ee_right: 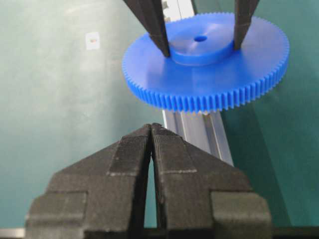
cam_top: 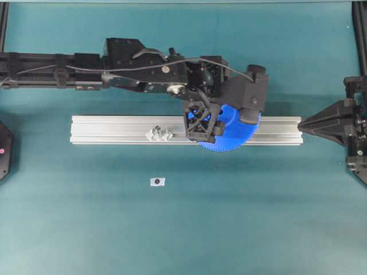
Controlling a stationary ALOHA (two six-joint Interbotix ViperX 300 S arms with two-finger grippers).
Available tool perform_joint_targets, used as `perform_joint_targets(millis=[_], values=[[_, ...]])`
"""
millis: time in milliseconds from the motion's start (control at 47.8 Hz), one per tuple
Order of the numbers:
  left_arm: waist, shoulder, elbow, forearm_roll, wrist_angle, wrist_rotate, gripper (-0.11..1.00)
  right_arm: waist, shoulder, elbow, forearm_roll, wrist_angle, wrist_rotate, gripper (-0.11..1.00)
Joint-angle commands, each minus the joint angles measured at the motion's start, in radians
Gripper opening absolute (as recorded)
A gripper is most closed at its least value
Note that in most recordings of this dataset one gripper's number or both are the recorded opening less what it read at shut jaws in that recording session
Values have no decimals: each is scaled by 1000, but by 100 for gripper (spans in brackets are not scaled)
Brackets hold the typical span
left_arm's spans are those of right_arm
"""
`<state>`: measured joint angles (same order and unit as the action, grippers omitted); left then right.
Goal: Insert the large gear onto the shaft.
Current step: 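Align the gear's center hole above the shaft tip with the left gripper, then lower the gear down onto the shaft with the left gripper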
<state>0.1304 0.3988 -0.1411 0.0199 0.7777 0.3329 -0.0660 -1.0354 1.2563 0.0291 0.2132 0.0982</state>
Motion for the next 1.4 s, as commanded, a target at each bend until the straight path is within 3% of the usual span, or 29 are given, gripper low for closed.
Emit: perform_joint_targets(millis=[0, 1089, 1382], values=[[6, -8, -20, 2, 3, 5, 81, -2, 5, -12, 0, -9, 12, 10], [0, 14, -77, 3, 37, 21, 81, -3, 5, -11, 0, -9, 12, 10], [-3, 14, -91, 2, 72, 20, 86, -2, 5, -9, 0, -12, 12, 10]])
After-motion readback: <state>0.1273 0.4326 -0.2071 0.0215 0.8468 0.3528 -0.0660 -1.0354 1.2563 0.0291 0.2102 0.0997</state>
